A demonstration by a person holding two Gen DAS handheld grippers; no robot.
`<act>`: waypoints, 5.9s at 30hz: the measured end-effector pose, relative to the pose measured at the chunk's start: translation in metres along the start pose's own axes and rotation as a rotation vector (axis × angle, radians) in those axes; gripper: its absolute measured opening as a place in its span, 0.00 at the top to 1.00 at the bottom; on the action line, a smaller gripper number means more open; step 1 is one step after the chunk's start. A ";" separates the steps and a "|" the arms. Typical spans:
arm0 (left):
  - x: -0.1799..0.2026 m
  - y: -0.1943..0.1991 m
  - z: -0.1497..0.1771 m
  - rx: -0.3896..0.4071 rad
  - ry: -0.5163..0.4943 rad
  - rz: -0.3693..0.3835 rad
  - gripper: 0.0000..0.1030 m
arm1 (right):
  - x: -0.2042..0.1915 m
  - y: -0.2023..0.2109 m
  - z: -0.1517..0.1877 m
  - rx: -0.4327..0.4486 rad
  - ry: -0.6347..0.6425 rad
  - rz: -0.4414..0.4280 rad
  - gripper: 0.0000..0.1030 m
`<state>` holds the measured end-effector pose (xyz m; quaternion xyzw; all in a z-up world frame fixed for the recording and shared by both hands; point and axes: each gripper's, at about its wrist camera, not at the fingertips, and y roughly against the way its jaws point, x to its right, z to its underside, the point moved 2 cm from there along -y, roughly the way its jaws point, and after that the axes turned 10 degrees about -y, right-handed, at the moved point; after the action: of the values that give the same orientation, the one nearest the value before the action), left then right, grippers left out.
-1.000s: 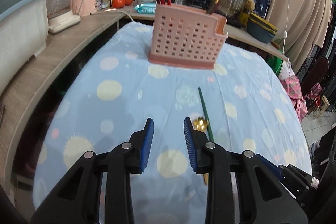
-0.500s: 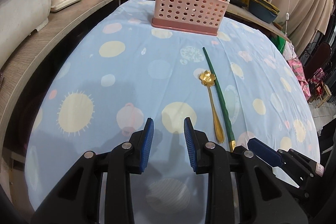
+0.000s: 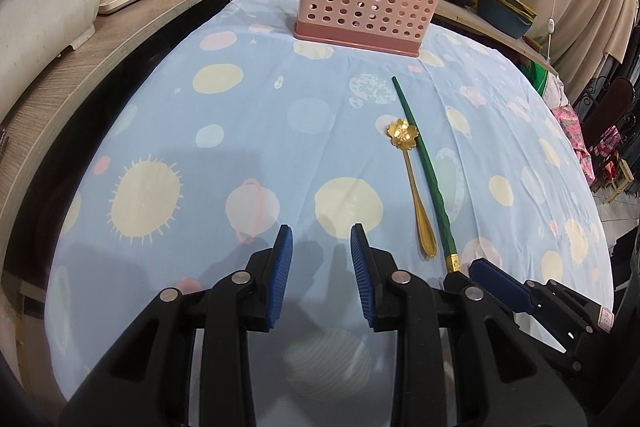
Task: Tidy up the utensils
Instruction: 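Move both tools back toward the green chopstick and gold spoon on the cloth, then close the right tool on the green chopstick while the left tool grasps the gold spoon, then lift the gold spoon with the left tool while the right tool carries the green chopstick to the basket, then lower the spoon into the basket and open the left tool while the right tool releases the chopstick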
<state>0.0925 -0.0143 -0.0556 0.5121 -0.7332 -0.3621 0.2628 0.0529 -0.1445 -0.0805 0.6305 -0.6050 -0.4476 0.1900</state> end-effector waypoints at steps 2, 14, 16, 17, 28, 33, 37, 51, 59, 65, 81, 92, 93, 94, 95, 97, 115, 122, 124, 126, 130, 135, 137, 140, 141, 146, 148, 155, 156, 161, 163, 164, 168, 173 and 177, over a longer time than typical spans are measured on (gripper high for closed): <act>0.000 -0.001 0.000 -0.001 0.002 -0.003 0.65 | 0.000 -0.001 -0.001 0.003 0.004 0.007 0.79; 0.005 -0.003 0.002 -0.012 -0.006 0.007 0.64 | 0.011 -0.002 -0.004 0.016 -0.018 0.029 0.94; 0.007 -0.004 0.003 -0.015 -0.006 0.009 0.59 | 0.013 -0.001 -0.005 0.022 -0.023 0.036 0.94; 0.007 -0.004 0.003 -0.016 -0.007 0.011 0.57 | 0.015 0.000 -0.005 0.025 -0.029 0.038 0.94; 0.034 -0.012 0.000 -0.031 -0.028 0.086 0.55 | 0.043 0.008 -0.011 0.046 -0.107 0.063 0.94; 0.046 -0.021 -0.005 -0.041 -0.031 0.116 0.55 | 0.049 0.009 -0.012 0.048 -0.121 0.062 0.93; 0.052 -0.029 -0.008 -0.048 -0.036 0.121 0.55 | 0.050 0.009 -0.012 0.045 -0.122 0.059 0.93; 0.054 -0.030 -0.007 -0.042 -0.052 0.123 0.90 | 0.050 0.008 -0.012 0.043 -0.124 0.054 0.93; 0.045 -0.007 -0.013 0.011 -0.038 0.111 0.90 | 0.048 0.016 -0.013 0.053 -0.128 0.037 0.93; 0.039 0.018 -0.029 0.086 -0.039 0.104 0.91 | 0.045 0.032 -0.022 0.087 -0.129 0.010 0.93; 0.026 0.046 -0.056 0.151 -0.038 0.089 0.99 | 0.037 0.085 -0.058 0.205 -0.153 -0.069 0.93; 0.020 0.071 -0.080 0.224 -0.066 0.070 0.99 | 0.037 0.126 -0.100 0.323 -0.175 -0.118 0.93; 0.020 0.073 -0.083 0.229 -0.067 0.069 0.99 | 0.038 0.128 -0.103 0.328 -0.178 -0.123 0.93; 0.019 0.075 -0.085 0.235 -0.067 0.069 0.99 | 0.038 0.131 -0.107 0.334 -0.181 -0.129 0.93; 0.019 0.077 -0.089 0.243 -0.069 0.068 0.99 | 0.038 0.134 -0.110 0.342 -0.182 -0.132 0.93; 0.017 0.080 -0.095 0.255 -0.071 0.062 0.99 | 0.035 0.139 -0.118 0.361 -0.176 -0.138 0.93; 0.002 0.098 -0.188 0.357 -0.048 0.054 0.99 | 0.017 0.161 -0.208 0.526 -0.115 -0.150 0.93; -0.002 0.099 -0.241 0.413 -0.053 0.031 0.99 | 0.012 0.164 -0.261 0.608 -0.100 -0.131 0.93; -0.001 0.097 -0.257 0.425 -0.057 0.022 0.99 | 0.010 0.164 -0.278 0.631 -0.095 -0.125 0.93; 0.000 0.095 -0.275 0.443 -0.066 0.010 0.99 | 0.009 0.162 -0.296 0.652 -0.090 -0.118 0.93; 0.003 0.087 -0.302 0.463 -0.079 -0.006 0.99 | 0.004 0.156 -0.324 0.681 -0.080 -0.105 0.93; 0.004 0.058 -0.323 0.436 -0.091 -0.017 0.99 | -0.002 0.134 -0.351 0.687 -0.058 -0.079 0.93; 0.004 0.044 -0.326 0.417 -0.096 -0.019 0.99 | -0.002 0.120 -0.359 0.671 -0.054 -0.066 0.93; 0.002 0.026 -0.327 0.392 -0.090 -0.017 0.99 | -0.002 0.099 -0.365 0.642 -0.056 -0.060 0.93; 0.002 0.021 -0.327 0.385 -0.088 -0.017 0.99 | -0.001 0.092 -0.366 0.628 -0.059 -0.063 0.93; -0.002 0.000 -0.325 0.354 -0.080 -0.022 0.99 | -0.003 0.066 -0.365 0.581 -0.056 -0.068 0.93; -0.003 -0.006 -0.324 0.344 -0.076 -0.022 0.99 | -0.005 0.056 -0.363 0.564 -0.052 -0.067 0.93; -0.007 -0.016 -0.321 0.329 -0.061 -0.036 0.98 | -0.008 0.032 -0.357 0.510 -0.041 -0.061 0.93; -0.008 -0.016 -0.321 0.329 -0.053 -0.041 0.98 | -0.008 0.029 -0.356 0.501 -0.038 -0.059 0.93; -0.011 -0.012 -0.316 0.334 -0.041 -0.048 0.89 | -0.007 0.031 -0.352 0.509 -0.053 -0.056 0.81; -0.012 -0.009 -0.312 0.336 -0.039 -0.051 0.87 | -0.006 0.035 -0.350 0.509 -0.056 -0.059 0.81; -0.012 -0.008 -0.311 0.336 -0.037 -0.050 0.87 | -0.006 0.037 -0.349 0.512 -0.055 -0.059 0.81; -0.014 -0.001 -0.304 0.337 -0.029 -0.052 0.80 | -0.004 0.045 -0.342 0.515 -0.058 -0.062 0.79; -0.014 0.013 -0.286 0.343 -0.021 -0.051 0.72 | 0.003 0.056 -0.323 0.506 -0.078 -0.074 0.75; -0.013 0.021 -0.266 0.330 -0.016 -0.044 0.71 | 0.011 0.059 -0.297 0.470 -0.097 -0.078 0.74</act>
<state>0.2862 -0.0668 0.1205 0.5613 -0.7734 -0.2466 0.1612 0.2521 -0.2560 0.1181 0.6580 -0.6762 -0.3312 -0.0083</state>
